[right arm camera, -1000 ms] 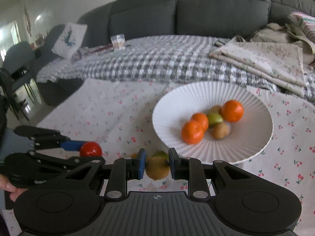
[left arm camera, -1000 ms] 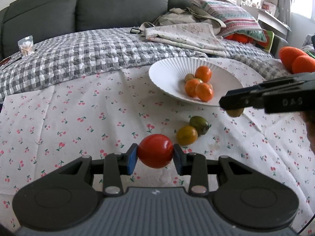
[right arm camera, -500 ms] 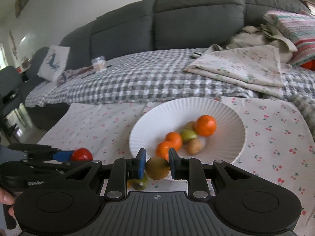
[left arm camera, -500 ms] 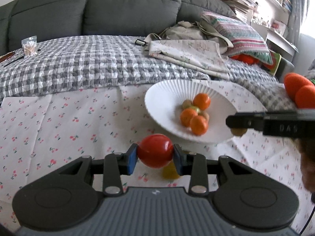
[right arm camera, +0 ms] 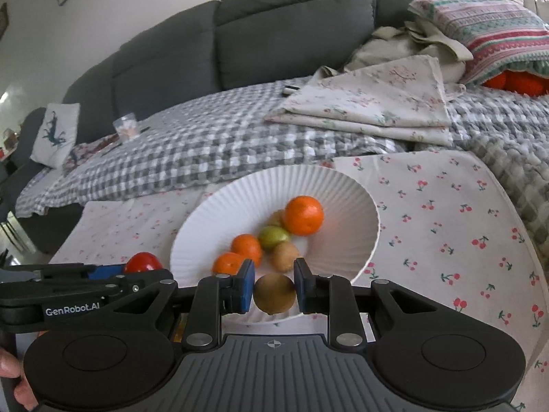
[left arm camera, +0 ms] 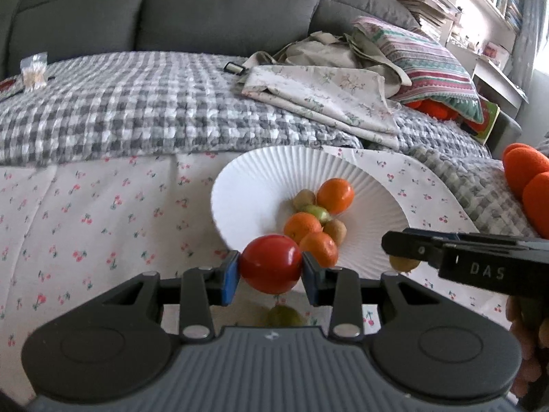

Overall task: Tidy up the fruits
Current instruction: 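Carry the tomato and kiwi into the white bowl and open both tools, then return the left tool to the fruits and grasp the yellow-orange tomato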

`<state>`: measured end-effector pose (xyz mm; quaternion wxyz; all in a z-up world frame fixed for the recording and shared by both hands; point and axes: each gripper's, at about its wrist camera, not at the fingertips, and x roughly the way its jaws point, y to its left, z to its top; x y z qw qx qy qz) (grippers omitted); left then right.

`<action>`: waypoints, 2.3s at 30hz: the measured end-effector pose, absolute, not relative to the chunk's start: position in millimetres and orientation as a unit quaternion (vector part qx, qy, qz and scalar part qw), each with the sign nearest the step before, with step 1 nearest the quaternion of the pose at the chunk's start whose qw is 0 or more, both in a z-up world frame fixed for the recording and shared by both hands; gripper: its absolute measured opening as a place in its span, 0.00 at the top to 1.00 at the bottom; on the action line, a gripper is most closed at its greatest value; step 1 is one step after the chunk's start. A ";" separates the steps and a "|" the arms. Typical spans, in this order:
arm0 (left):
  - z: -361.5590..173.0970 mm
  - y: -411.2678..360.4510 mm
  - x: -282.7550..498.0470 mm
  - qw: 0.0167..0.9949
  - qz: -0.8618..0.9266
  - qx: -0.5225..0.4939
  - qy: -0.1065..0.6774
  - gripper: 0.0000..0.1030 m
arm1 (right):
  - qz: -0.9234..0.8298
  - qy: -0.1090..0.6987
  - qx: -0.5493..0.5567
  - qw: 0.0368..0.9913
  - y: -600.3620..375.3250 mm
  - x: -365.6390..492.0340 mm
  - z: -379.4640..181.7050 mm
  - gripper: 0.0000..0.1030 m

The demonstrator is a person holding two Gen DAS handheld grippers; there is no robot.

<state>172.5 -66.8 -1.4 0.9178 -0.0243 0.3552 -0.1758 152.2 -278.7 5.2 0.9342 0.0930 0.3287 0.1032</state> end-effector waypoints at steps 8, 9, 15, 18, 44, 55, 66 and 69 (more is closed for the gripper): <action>-10.0 -77.1 181.2 0.920 -0.173 -0.011 0.353 0.65 | 0.101 0.332 0.096 0.933 -276.7 159.2 -4.9 0.75; -10.6 -76.4 180.9 0.920 -0.173 -0.011 0.351 0.65 | 0.102 0.333 0.095 0.933 -276.4 159.7 -6.2 0.74; -8.9 -70.3 180.7 0.924 -0.173 -0.019 0.340 0.39 | 0.094 0.333 0.115 0.931 -282.5 160.2 -6.0 0.60; -3.7 -66.8 179.0 0.926 -0.178 -0.024 0.332 0.37 | 0.088 0.334 0.118 0.931 -284.3 160.1 -5.2 0.57; -17.9 -21.9 150.4 0.909 -0.195 0.000 0.368 0.37 | 0.082 0.369 0.142 0.915 -280.3 144.3 5.2 0.49; -26.5 -36.1 141.9 0.901 -0.218 0.040 0.372 0.39 | 0.109 0.388 0.143 0.904 -268.0 134.0 2.6 0.44; -39.2 -56.9 133.8 0.893 -0.237 0.086 0.373 0.50 | 0.123 0.396 0.128 0.901 -257.4 132.9 -2.6 0.34; -41.5 -56.5 136.0 0.894 -0.231 0.086 0.375 0.55 | 0.123 0.398 0.128 0.900 -257.1 133.3 -3.9 0.34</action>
